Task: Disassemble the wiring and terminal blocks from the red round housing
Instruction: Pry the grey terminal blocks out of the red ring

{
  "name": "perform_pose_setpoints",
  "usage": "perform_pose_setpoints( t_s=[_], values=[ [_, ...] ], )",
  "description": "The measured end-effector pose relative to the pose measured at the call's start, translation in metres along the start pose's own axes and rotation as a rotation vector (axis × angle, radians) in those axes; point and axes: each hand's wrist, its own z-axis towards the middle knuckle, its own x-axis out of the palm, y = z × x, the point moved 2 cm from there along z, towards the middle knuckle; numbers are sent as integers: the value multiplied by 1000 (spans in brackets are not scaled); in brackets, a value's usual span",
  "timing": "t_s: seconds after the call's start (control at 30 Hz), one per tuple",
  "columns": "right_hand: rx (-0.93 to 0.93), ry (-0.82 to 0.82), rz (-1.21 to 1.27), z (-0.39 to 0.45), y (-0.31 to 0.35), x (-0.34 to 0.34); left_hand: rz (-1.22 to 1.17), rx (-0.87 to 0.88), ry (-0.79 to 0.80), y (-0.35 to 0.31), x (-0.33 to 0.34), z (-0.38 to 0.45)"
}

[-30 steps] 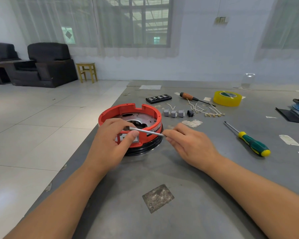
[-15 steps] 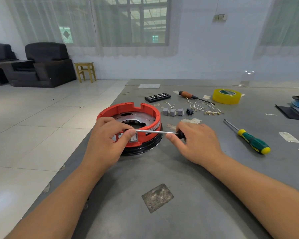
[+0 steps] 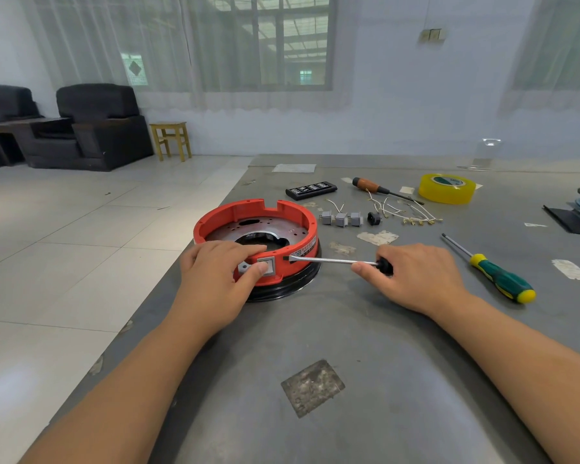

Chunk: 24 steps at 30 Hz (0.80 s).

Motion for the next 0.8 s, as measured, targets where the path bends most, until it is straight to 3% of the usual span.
perform_pose_setpoints(
  t_s=[0.8],
  values=[
    [8, -72, -123, -2, 23, -2, -68, -21, 11, -7, 5, 2]
  ],
)
